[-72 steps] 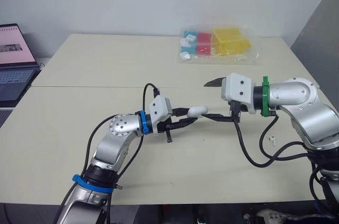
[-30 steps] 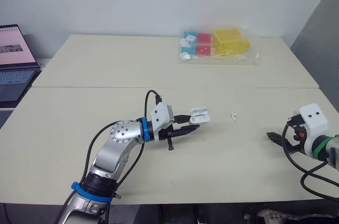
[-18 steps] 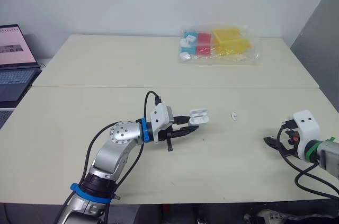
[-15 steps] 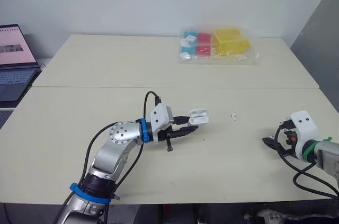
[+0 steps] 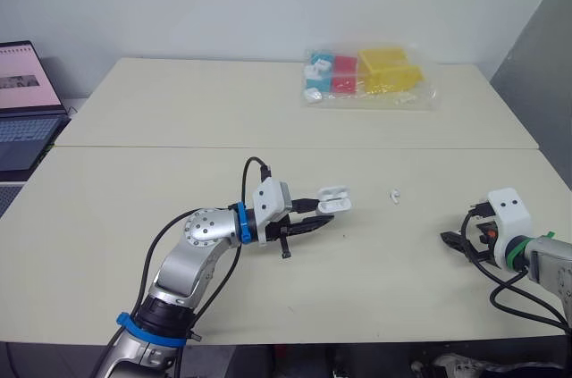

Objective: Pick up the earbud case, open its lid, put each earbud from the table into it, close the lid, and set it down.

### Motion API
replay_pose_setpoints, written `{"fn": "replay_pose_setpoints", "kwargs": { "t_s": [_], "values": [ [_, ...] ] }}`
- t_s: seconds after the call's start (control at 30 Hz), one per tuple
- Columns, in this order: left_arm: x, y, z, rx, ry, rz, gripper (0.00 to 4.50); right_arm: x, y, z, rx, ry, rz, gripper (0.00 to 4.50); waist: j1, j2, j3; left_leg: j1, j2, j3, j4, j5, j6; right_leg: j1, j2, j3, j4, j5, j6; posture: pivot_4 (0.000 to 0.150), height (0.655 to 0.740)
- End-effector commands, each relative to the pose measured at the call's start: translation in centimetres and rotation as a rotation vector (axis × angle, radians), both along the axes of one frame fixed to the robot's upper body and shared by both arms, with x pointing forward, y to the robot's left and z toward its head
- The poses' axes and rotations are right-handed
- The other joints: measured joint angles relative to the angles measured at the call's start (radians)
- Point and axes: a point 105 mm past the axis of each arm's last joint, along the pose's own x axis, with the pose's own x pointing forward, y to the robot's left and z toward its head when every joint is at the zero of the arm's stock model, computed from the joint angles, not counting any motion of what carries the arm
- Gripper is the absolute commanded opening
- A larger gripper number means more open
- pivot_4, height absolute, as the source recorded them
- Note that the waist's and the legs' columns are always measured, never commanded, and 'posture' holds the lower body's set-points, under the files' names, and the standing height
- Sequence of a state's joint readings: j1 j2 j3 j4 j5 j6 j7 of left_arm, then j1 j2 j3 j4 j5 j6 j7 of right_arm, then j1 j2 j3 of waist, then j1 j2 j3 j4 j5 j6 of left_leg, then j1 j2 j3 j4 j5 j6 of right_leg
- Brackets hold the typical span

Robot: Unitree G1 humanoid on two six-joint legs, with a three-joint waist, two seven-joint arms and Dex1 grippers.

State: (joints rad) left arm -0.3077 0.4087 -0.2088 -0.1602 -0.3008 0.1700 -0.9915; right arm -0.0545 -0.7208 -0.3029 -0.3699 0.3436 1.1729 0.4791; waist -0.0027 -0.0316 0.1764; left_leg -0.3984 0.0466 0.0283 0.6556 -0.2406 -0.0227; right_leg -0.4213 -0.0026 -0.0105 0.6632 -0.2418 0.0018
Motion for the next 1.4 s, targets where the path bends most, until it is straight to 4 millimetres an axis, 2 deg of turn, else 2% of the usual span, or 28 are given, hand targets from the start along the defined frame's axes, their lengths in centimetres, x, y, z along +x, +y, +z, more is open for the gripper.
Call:
{"fn": "replay_pose_setpoints", "kwargs": {
  "t_s": [0.03,0.37,0.57,0.67,0.77,0.87,1.03,1.2,1.4],
  "values": [
    [-0.4,-0.5,1.1,-0.021,-0.049,-0.021,0.79,-0.4,0.0,-0.2,0.000,0.018,-0.001,3.89,0.000,0.000,0.000,0.000,0.000,0.000,0.000,0.000,0.000,0.000,0.000,0.000,0.000,0.000,0.000,0.150,0.7359],
    [-0.4,-0.4,1.2,-0.022,-0.052,-0.016,0.79,-0.6,0.5,0.0,0.032,0.031,0.001,0.40,0.001,0.000,0.000,0.000,-0.001,0.000,0.000,0.000,0.000,0.001,0.000,0.000,-0.001,0.000,0.000,0.150,0.7359],
    [-0.3,-0.3,1.2,-0.021,-0.052,-0.012,0.79,0.2,1.6,1.5,0.014,-0.009,0.100,0.40,0.001,0.000,0.000,0.000,0.000,0.000,0.000,0.000,0.000,0.000,0.000,0.000,-0.001,0.000,0.000,0.150,0.7359],
    [-0.3,-0.3,1.3,-0.020,-0.053,-0.012,0.79,0.1,4.0,2.8,-0.014,-0.035,0.313,0.40,0.000,0.000,0.000,0.000,-0.001,0.000,0.000,0.000,0.000,0.000,0.000,0.000,-0.001,0.000,0.000,0.150,0.7359],
    [-0.3,-0.2,1.3,-0.017,-0.054,-0.012,0.79,-0.7,5.1,3.0,-0.145,-0.015,0.542,0.40,0.000,0.001,0.001,0.000,0.000,0.000,-0.001,0.000,0.000,0.000,0.000,0.000,-0.001,0.000,0.000,0.150,0.7359],
    [-0.3,-0.2,1.3,-0.015,-0.054,-0.012,0.79,-1.5,4.9,2.0,-0.356,0.011,0.824,0.40,0.000,0.001,0.001,0.000,-0.001,0.000,-0.001,0.000,0.000,0.000,0.000,0.000,-0.002,0.000,0.000,0.150,0.7359],
    [-0.5,-0.1,1.2,-0.009,-0.053,-0.012,0.79,-2.4,4.5,1.2,-0.409,0.065,1.112,0.40,0.001,0.000,0.001,-0.001,0.000,0.000,-0.001,0.000,0.000,0.000,0.000,0.000,-0.003,0.000,0.000,0.150,0.7359],
    [-0.7,0.3,1.1,0.001,-0.050,0.000,0.79,-1.6,3.2,1.1,-0.470,0.144,1.239,0.40,-0.005,0.000,0.001,0.001,0.000,0.001,-0.001,0.000,0.000,0.000,0.000,0.000,-0.002,0.000,0.000,0.150,0.7359],
    [-0.8,0.4,1.1,0.006,-0.048,0.009,0.79,-0.8,2.8,0.5,-0.488,0.207,1.250,0.40,-0.001,0.000,0.001,0.001,0.000,0.000,-0.001,0.000,0.000,0.000,0.000,0.000,-0.001,-0.001,-0.001,0.150,0.7359]
  ]
}}
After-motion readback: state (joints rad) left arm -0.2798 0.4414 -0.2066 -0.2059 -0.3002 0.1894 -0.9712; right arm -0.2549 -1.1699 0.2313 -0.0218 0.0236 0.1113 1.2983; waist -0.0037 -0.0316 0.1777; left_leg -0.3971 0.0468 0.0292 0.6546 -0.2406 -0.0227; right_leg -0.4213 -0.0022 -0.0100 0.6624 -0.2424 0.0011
